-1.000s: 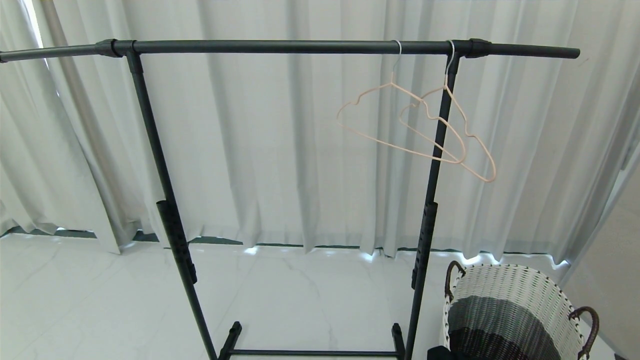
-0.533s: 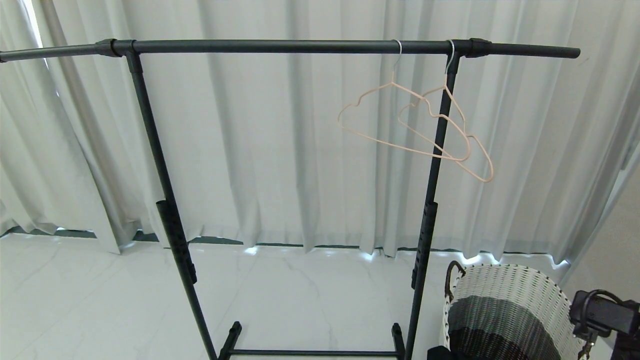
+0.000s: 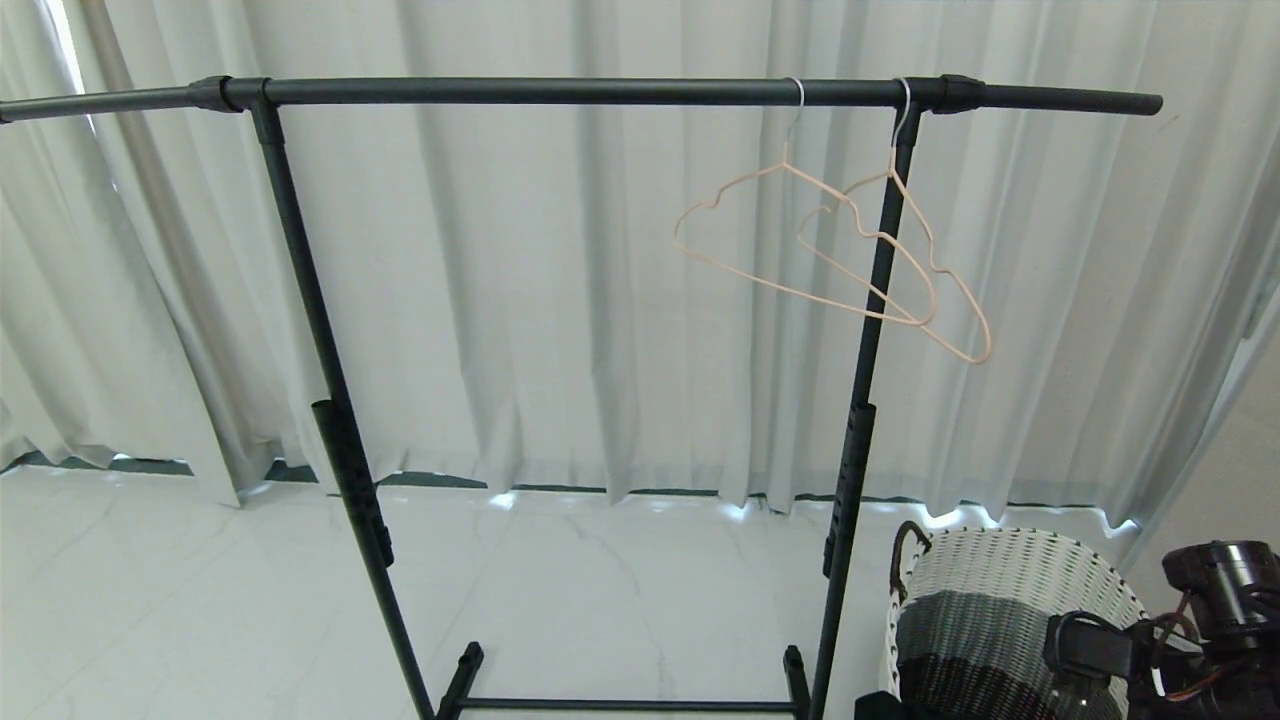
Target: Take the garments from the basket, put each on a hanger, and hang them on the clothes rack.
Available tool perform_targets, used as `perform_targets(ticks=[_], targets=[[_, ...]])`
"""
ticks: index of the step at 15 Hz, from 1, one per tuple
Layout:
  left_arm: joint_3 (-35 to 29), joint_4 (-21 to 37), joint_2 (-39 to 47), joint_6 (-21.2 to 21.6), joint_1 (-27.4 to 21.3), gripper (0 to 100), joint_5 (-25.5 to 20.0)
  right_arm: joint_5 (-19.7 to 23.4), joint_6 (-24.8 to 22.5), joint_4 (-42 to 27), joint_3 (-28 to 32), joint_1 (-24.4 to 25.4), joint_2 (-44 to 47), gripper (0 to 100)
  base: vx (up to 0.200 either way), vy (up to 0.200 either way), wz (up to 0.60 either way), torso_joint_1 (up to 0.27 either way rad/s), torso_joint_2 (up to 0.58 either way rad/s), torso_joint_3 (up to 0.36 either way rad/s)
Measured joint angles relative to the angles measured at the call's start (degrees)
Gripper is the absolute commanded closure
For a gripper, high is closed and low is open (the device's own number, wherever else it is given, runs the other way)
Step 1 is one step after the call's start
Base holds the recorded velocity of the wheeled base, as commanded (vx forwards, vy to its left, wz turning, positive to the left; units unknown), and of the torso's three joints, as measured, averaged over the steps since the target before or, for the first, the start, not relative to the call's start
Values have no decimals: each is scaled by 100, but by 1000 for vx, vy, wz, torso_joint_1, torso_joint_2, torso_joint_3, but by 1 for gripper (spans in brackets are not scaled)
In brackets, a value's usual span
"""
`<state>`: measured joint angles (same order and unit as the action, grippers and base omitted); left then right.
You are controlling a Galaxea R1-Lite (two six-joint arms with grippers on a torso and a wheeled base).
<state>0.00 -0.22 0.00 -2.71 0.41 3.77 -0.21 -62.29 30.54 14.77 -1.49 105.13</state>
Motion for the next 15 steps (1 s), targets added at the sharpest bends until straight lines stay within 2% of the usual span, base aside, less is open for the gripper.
perform_targets(ticks=[7, 15], targets=[[0, -2, 0, 0, 0, 0, 0, 7, -180, 1646, -59, 0, 1130, 0, 0, 0, 0, 0, 0, 0], [0, -2, 0, 0, 0, 0, 0, -11, -451, 1914, -87, 0, 1546, 0, 0, 0, 0, 0, 0, 0]])
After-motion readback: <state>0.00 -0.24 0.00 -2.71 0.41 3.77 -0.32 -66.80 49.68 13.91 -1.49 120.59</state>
